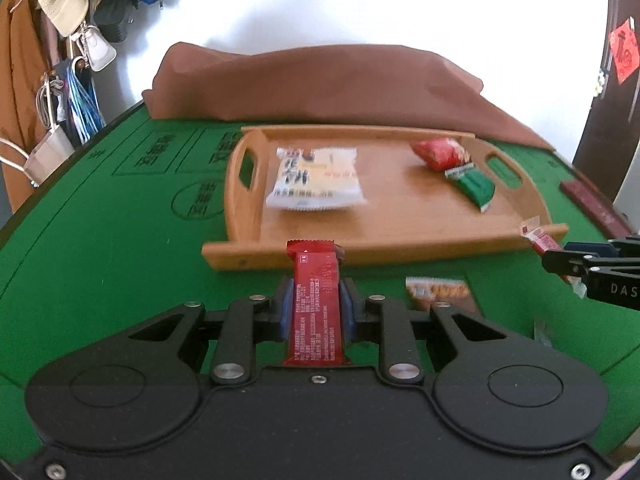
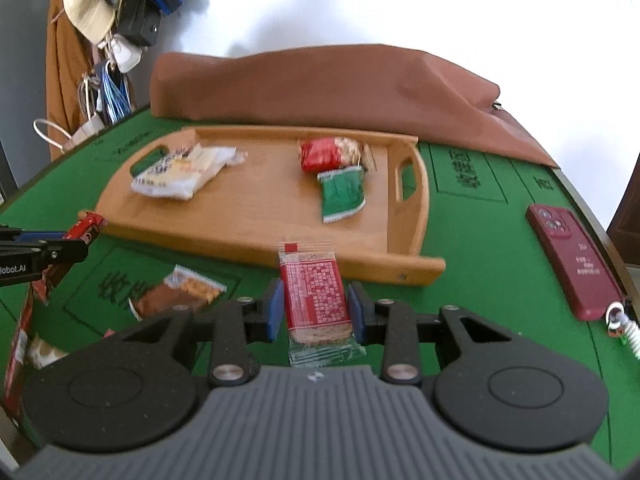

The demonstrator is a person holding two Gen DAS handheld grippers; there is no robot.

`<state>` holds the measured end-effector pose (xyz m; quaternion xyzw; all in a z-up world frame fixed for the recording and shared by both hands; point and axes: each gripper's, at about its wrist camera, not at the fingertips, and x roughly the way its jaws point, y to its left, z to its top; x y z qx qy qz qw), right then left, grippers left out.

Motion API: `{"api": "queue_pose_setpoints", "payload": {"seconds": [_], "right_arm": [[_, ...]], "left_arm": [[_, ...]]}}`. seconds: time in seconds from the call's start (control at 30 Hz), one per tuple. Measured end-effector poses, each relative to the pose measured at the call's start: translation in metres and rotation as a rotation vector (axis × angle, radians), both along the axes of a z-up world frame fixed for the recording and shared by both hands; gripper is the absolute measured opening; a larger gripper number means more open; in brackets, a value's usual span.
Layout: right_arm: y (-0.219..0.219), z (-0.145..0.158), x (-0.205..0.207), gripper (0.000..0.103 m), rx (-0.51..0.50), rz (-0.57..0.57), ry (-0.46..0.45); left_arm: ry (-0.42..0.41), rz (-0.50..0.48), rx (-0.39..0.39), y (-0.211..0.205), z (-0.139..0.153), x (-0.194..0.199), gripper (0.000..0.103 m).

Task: Organize snacks
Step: 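Carry the red stick packet and wafer packet over the tray with both tools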

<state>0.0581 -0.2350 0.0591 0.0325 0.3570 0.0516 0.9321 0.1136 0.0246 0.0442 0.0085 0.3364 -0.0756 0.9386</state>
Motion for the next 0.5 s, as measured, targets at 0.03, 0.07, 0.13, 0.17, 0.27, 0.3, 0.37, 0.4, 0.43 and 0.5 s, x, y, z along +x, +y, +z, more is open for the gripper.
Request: {"api": "queue_pose_setpoints", "payload": {"seconds": [0.03, 0.07, 0.13, 0.17, 0.27, 0.3, 0.37, 0.4, 0.43, 0.5], "right_arm": [[-0.001, 0.003, 0.003, 0.039, 0.002, 0.000, -0.004], [-0.002, 0.005, 0.007, 0.039, 0.005, -0.001, -0.006], [-0.006, 0.009, 0.015, 0.039, 0.015, -0.006, -0.009], [-0.007, 0.011, 0.020, 0.039, 0.022, -0.011, -0.008], [-0.014, 0.014, 0.034, 0.039, 0.042, -0.031, -0.002], [-0.016, 0.014, 0.040, 0.039, 0.047, -0.042, 0.002], [-0.020, 0.014, 0.051, 0.039, 0.048, -0.053, 0.013], [-0.021, 0.013, 0.057, 0.039, 0.047, -0.057, 0.022], [-0.022, 0.011, 0.064, 0.039, 0.046, -0.059, 0.034], [-0.023, 0.008, 0.075, 0.039, 0.052, -0.056, 0.062]], "left_arm": [[-0.002, 0.000, 0.000, 0.000, 0.004, 0.004, 0.023], [-0.005, -0.004, -0.001, -0.001, 0.007, 0.008, 0.023], [-0.008, -0.006, -0.010, -0.001, 0.013, 0.017, 0.023], [-0.009, -0.007, -0.017, -0.001, 0.017, 0.022, 0.023], [-0.005, -0.003, -0.022, -0.003, 0.023, 0.039, 0.023], [-0.001, -0.001, -0.022, -0.003, 0.024, 0.045, 0.023], [0.012, -0.002, -0.012, -0.006, 0.023, 0.057, 0.023], [0.022, 0.002, -0.007, -0.006, 0.021, 0.063, 0.023], [0.040, 0.002, -0.005, -0.007, 0.019, 0.071, 0.023], [0.079, 0.012, -0.016, -0.007, 0.012, 0.084, 0.023]]}}
